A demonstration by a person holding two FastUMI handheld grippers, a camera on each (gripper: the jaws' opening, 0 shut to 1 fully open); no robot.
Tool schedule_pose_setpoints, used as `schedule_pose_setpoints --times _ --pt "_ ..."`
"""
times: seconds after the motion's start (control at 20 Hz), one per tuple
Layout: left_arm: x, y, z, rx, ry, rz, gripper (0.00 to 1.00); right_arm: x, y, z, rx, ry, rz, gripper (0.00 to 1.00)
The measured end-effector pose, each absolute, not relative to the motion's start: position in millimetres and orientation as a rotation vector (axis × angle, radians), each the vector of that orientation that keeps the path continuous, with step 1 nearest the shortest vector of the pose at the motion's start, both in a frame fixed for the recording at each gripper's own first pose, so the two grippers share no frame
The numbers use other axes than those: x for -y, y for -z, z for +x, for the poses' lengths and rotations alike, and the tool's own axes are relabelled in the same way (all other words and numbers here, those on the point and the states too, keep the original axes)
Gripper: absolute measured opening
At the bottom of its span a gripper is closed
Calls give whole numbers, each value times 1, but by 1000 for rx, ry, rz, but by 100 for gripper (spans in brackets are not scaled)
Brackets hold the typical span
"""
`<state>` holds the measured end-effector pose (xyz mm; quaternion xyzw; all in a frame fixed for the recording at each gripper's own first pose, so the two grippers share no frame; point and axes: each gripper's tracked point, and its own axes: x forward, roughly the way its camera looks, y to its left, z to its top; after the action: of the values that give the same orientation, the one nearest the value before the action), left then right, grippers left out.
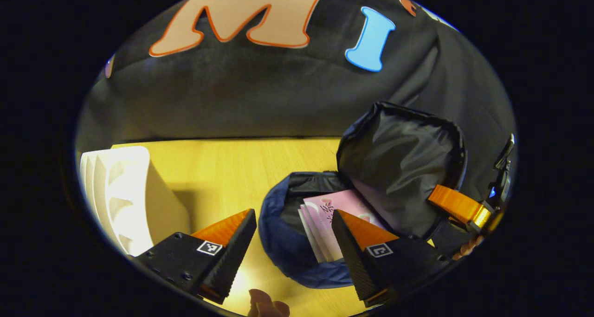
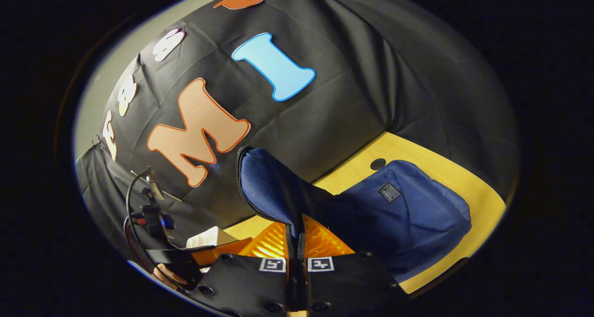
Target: Open the schoolbag, grab two books from the bookshelf and put them into the schoolbag.
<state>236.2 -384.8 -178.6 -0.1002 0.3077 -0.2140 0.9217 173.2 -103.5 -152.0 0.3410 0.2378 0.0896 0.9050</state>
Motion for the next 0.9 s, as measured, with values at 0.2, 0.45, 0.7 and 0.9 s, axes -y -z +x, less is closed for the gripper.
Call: schedule_pose_setpoints --times 0.2,0.45,0.7,0.9 --pt "383 181 239 -532 373 -162 96 101 152 173 -498 -193 684 3" --pt "378 192 246 -377 291 -159 96 94 153 169 -502 -208 622 3" --pt "361 177 244 -231 194 -159 95 88 154 165 -499 -211 579 3" --pt "343 154 241 -130 162 -155 95 88 152 159 -483 -193 487 3"
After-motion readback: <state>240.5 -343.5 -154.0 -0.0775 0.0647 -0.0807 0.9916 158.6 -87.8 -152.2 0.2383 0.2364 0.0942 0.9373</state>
